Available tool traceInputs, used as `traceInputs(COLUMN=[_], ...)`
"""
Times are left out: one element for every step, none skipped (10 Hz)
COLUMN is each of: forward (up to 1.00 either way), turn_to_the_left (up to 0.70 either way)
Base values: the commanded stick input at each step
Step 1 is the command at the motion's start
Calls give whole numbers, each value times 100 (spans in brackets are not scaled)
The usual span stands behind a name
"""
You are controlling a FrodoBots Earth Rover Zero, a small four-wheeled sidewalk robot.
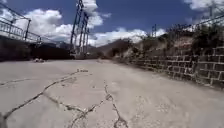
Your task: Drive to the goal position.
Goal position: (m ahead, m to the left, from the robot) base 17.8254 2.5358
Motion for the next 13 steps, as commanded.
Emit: traceInputs(forward=[100, 100, 100, 100, 100, 100, 100, 100, 100, 100, 100, 100, 100], turn_to_the_left=[39, 39, 39, 39, 39, 39, -1, -1, -1, -1, -1, -1, -1])
